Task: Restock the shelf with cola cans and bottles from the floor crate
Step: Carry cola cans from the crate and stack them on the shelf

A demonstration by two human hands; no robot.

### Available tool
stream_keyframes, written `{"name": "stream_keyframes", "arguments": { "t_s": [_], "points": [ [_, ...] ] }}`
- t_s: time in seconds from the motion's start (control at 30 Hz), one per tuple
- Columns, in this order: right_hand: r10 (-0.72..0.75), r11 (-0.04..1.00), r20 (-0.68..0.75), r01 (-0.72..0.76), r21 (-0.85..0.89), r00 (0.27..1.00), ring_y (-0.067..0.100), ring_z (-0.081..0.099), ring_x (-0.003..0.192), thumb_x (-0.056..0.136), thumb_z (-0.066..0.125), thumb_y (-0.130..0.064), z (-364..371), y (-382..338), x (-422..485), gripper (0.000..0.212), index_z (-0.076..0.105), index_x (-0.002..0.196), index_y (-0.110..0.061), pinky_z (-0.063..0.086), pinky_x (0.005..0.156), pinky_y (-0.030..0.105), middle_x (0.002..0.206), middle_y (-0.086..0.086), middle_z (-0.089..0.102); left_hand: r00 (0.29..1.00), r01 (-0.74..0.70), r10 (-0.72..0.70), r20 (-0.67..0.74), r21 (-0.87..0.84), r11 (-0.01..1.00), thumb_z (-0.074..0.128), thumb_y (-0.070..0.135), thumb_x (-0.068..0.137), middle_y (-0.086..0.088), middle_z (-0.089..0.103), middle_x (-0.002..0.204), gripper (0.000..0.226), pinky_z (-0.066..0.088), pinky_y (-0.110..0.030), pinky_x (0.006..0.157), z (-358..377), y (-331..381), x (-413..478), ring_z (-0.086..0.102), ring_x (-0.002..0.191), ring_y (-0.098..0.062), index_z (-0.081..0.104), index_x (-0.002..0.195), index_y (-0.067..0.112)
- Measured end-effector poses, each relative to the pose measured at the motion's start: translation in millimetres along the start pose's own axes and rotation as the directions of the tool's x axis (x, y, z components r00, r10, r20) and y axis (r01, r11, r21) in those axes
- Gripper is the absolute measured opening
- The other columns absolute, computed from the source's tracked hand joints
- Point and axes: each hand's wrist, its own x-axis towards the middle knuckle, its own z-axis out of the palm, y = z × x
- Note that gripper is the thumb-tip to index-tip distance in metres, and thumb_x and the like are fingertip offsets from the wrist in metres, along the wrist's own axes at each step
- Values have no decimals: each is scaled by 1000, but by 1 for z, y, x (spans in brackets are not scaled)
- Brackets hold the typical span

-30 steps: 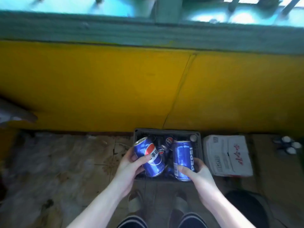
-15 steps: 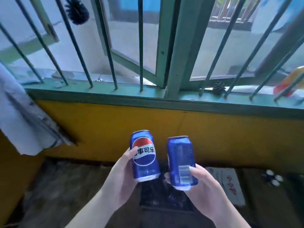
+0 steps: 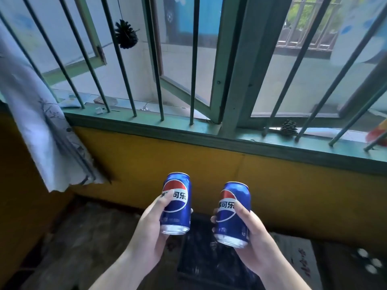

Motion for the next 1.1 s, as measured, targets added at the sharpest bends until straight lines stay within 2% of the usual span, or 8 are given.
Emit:
{"name": "stream_keyframes", "arguments": {
  "t_s": [0.17, 0.33, 0.43, 0.53, 0.63, 0.73, 0.87, 1.1],
  "points": [
    [62, 988, 56, -53, -147, 997, 26, 74, 82, 23, 101, -50, -11, -18, 20, 114, 58, 121, -9, 59, 68, 40, 100, 16, 74, 989, -89, 92, -117, 29, 996, 84, 41, 71, -15, 72, 117, 68, 59, -36, 73, 18, -14, -6, 69, 110, -35, 60, 130, 16],
    [217, 965, 111, -196, -177, 970, 30, 69, 85, 16, 100, -51, -36, -36, 33, 117, 62, 119, -11, 58, 65, 40, 100, 18, 73, 949, -178, 170, -265, -7, 984, 91, 30, 67, -14, 74, 111, 65, 58, -36, 72, 47, -36, -13, 74, 96, -27, 63, 125, 17],
    [284, 941, 69, -264, -211, 957, 33, 69, 94, 19, 99, -54, -50, -37, 44, 120, 63, 124, -7, 59, 71, 41, 113, 21, 73, 908, -208, 184, -377, -24, 978, 91, 35, 51, -15, 75, 111, 77, 59, -36, 70, 62, -59, -14, 75, 92, -27, 64, 122, 17],
    [362, 912, 68, -338, -231, 930, 34, 69, 102, 30, 98, -57, -55, -33, 45, 115, 62, 127, -9, 58, 78, 42, 116, 18, 73, 858, -227, 162, -487, -77, 971, 92, 23, 62, -17, 75, 111, 67, 60, -36, 69, 70, -81, -20, 75, 89, -27, 65, 122, 12],
    [468, 862, 106, -428, -271, 877, 31, 70, 99, 57, 87, -50, -51, -25, 37, 81, 63, 123, -10, 58, 76, 41, 107, 14, 77, 789, -259, 144, -597, -111, 959, 79, 24, 67, -13, 77, 106, 57, 60, -33, 63, 69, -95, -37, 75, 88, -24, 64, 121, 11],
    [529, 804, 166, -429, -413, 832, 32, 71, 99, 56, 92, -54, -41, -9, 25, 77, 71, 118, -12, 56, 86, 45, 109, 15, 75, 695, -296, 120, -709, -130, 946, 80, 33, 62, -9, 77, 107, 67, 59, -36, 66, 60, -108, -60, 73, 99, -28, 63, 124, 17],
    [629, 711, 227, -432, -555, 744, 27, 74, 95, 76, 78, -44, -17, 14, 4, 46, 71, 110, -15, 60, 82, 42, 100, 9, 78, 558, -362, 100, -824, -133, 923, 79, 39, 63, -8, 74, 112, 71, 58, -38, 72, 46, -131, -99, 72, 101, -28, 60, 129, 19],
    [782, 549, 284, -397, -736, 555, 34, 74, 103, 81, 75, -31, 21, 79, -62, 47, 66, 121, -8, 61, 85, 46, 111, 15, 77, 433, -491, 89, -897, -152, 858, 87, 48, 53, -6, 76, 113, 83, 57, -41, 81, 24, -184, -192, 75, 101, -25, 61, 127, 20]
  ]
}}
